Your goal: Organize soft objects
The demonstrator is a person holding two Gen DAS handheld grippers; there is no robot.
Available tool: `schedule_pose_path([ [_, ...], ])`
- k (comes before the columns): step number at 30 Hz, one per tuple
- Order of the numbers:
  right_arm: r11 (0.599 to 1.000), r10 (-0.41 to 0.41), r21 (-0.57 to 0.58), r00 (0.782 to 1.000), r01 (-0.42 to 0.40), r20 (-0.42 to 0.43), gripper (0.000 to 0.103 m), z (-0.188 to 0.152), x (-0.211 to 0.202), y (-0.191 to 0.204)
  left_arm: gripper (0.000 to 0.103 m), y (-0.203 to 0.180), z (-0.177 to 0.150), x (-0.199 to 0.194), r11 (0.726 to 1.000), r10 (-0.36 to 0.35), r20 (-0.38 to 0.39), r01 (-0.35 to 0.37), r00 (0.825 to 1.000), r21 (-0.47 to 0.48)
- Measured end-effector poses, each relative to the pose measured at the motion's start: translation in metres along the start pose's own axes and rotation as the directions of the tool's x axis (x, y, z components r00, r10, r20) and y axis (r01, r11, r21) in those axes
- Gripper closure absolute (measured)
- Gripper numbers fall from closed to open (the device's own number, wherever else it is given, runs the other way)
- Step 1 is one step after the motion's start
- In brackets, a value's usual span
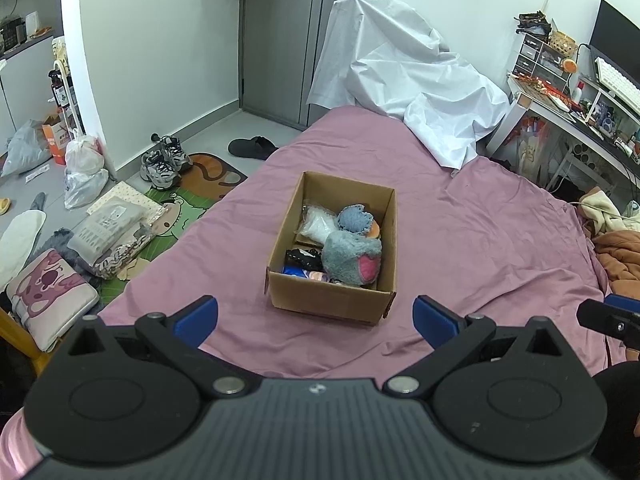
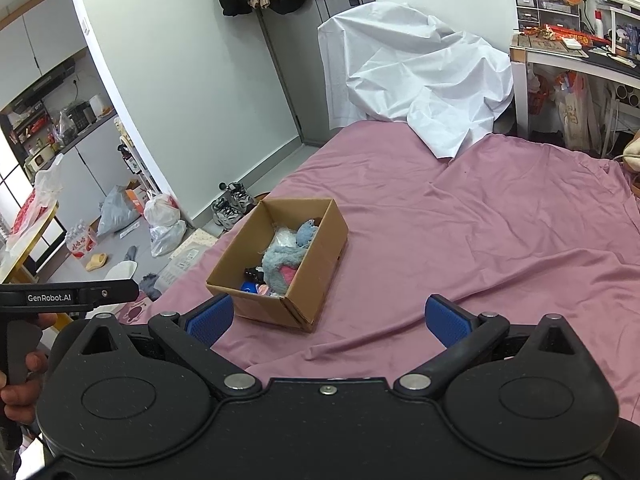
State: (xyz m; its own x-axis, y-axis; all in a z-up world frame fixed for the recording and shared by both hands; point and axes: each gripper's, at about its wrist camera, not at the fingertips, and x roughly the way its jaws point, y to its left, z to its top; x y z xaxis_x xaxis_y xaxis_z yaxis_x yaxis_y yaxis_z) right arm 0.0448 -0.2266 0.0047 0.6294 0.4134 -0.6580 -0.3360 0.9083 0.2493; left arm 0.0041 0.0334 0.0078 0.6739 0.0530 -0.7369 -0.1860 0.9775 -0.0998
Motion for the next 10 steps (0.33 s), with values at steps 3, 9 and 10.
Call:
schedule_pose_path([
  [3, 1.000, 0.003, -0.003, 1.000, -0.003, -0.001, 0.000, 0.000, 0.000, 0.000, 0.000, 0.000, -0.001, 0.002, 1.000, 0.008, 0.001, -0.008, 1.000, 0.003],
  [9, 1.000, 0.008, -0.001, 1.000, -0.008, -0.012, 0.000, -0.001, 0.007, -0.001, 0.000, -0.001, 0.001, 0.014, 1.000, 0.009, -0.015, -0.009, 1.000, 0.005],
  [10, 1.000, 0.008, 0.003, 1.000, -0.008, -0.015, 0.000, -0.001, 0.009, -0.001, 0.000, -0.002, 0.001, 0.016, 1.000, 0.006, -0.019, -0.006, 1.000, 0.007],
])
